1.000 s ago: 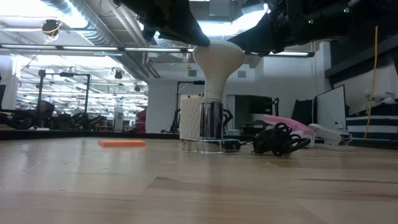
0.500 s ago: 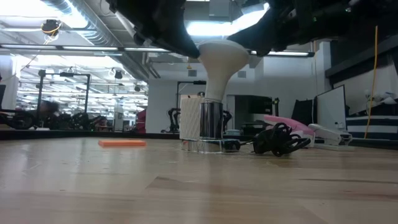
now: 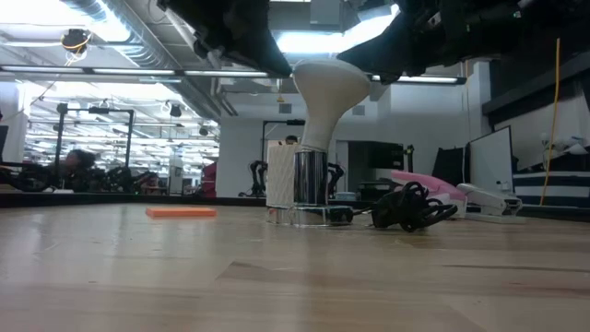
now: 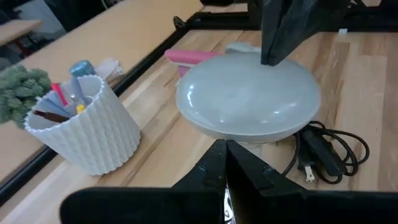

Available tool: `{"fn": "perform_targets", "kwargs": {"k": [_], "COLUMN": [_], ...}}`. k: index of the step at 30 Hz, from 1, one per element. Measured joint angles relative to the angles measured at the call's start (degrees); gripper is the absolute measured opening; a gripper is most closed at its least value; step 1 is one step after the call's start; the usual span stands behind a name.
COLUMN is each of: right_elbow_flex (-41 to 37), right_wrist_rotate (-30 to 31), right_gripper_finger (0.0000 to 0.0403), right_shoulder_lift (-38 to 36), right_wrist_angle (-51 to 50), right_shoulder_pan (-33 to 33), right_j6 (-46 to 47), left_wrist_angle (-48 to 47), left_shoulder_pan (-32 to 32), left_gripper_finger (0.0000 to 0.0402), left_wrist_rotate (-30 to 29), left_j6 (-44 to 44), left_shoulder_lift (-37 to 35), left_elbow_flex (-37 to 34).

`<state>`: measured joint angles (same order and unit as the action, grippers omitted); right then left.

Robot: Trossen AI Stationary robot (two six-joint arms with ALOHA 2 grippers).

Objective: Screw lightbulb
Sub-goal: Insert the lightbulb into the lamp

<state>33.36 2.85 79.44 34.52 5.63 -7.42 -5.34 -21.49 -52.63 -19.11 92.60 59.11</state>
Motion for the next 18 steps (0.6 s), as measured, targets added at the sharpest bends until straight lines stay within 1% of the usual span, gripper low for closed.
{"fn": "perform_targets", "kwargs": {"k": [6,9,14,18], "right_elbow_flex": [0.0,0.0,0.0,0.0], "right_wrist_rotate": [0.1,0.1,0.1,0.1], "right_gripper_finger": [0.0009,0.0009,0.0009,0.0009], "right_shoulder_lift": [0.0,0.0,0.0,0.0], "right_wrist_angle": [0.0,0.1,0.1,0.1], "right_shoulder_pan": [0.0,0.0,0.0,0.0], "right_j6": [0.0,0.0,-0.1,-0.1], "left_wrist_angle": [-0.1,0.9,7.4,12.2], "left_shoulder_pan": [-1.5,-2.1,-1.6,0.0], "left_gripper_finger": [0.0001,0.0001,0.0001,0.0001], "left_wrist_rotate": [-3.3,-5.2,-4.8,-2.1], "left_j6": [0.1,2.3,7.4,11.5], "left_shoulder_lift": [-0.5,-0.9,-0.9,-0.9], "left_elbow_flex": [0.0,0.0,0.0,0.0]}}
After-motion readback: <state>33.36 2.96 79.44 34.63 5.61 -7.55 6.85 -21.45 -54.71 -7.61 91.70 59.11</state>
